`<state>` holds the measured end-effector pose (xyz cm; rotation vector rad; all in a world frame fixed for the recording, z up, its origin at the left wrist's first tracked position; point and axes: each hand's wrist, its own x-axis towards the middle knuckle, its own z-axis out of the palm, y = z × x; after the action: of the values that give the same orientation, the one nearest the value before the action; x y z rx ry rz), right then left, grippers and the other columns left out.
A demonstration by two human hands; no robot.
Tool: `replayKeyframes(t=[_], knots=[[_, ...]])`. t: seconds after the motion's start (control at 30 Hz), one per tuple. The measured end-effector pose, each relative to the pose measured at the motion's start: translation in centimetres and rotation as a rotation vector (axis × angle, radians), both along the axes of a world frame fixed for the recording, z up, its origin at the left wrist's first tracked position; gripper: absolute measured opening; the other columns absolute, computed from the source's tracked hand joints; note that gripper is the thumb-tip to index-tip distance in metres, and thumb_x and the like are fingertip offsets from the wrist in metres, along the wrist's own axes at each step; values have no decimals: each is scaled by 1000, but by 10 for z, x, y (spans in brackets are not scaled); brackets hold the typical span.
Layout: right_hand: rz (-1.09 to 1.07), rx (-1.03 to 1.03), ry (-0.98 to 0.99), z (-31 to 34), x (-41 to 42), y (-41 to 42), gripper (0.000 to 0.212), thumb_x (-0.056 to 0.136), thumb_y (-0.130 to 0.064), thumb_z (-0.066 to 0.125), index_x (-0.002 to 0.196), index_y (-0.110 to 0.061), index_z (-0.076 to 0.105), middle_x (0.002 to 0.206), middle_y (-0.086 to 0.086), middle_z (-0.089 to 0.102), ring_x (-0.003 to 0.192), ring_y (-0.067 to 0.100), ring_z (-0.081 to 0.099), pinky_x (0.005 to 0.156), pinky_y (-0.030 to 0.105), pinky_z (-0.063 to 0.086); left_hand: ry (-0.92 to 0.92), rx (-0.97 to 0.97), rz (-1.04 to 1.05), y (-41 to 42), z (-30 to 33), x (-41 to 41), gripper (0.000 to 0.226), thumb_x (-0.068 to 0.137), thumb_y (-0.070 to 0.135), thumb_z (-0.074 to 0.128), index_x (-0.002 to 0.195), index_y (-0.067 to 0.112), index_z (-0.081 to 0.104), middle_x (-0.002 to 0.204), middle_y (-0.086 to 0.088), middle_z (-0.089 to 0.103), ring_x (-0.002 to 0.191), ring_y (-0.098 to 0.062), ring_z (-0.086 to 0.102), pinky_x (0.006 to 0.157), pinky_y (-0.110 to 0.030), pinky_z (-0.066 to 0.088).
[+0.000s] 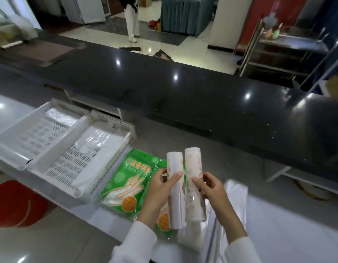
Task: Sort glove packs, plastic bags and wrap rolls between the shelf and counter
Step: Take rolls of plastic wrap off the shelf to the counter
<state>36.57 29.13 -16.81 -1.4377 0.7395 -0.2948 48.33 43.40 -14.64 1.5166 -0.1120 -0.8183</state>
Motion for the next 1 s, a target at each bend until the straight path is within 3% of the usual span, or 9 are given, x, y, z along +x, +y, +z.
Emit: replayKeyframes(t=[0.1,0.2,0.27,0.43,0.6,0.77,0.9,1.0], knots=[[-72,-5,20,-6,-1,-1,41,79,-58,77,112,-33,74,107,-4,80,98,20,78,84,42,65,64,5,-108,-12,-9,8,44,88,32,80,127,20,64,112,-5,78,96,-22,77,78,-36,63],[-146,-10,36,-9,-15,-7,46,79,-60,77,115,-31,73,107,-4,79,97,18,78,81,38,65,121,8,-196,-29,-16,6,37,90,19,78,124,19,64,110,-7,78,91,-23,78,67,-29,61],[-183,-15,46,-9,-29,-14,47,80,-60,76,116,-30,73,107,-3,79,97,18,78,80,36,65,127,23,-255,-41,-21,-1,36,90,15,77,124,18,65,110,-7,78,95,-25,77,70,-31,61],[-285,31,60,-11,-79,-32,37,83,-55,75,110,-30,75,106,0,80,95,19,78,70,26,59,148,27,-385,-76,-34,-41,52,72,21,79,123,15,68,106,-11,80,100,-33,76,89,-45,61],[-370,97,92,-19,-144,-60,28,93,-41,75,117,-27,71,102,3,81,91,22,79,67,26,61,186,35,-444,-108,-45,-99,61,68,31,87,122,15,62,105,-4,80,96,-24,78,81,-38,62],[-341,161,213,-34,-211,-92,35,84,-50,79,111,-28,74,97,2,81,84,20,77,72,36,62,132,121,-411,-136,-59,-161,48,75,25,92,114,14,66,97,-1,81,88,-19,79,80,-41,65],[-337,180,316,-49,-250,-109,37,78,-52,81,103,-24,78,92,2,81,78,19,76,74,37,64,45,172,-438,-148,-69,-197,43,73,29,93,107,16,71,90,4,81,82,-14,79,68,-29,62],[-331,176,361,-56,-268,-114,34,79,-47,82,103,-23,78,89,0,82,80,18,78,72,33,64,-101,251,-476,-154,-76,-217,48,73,34,92,113,22,68,92,6,81,82,-11,78,76,-35,65]])
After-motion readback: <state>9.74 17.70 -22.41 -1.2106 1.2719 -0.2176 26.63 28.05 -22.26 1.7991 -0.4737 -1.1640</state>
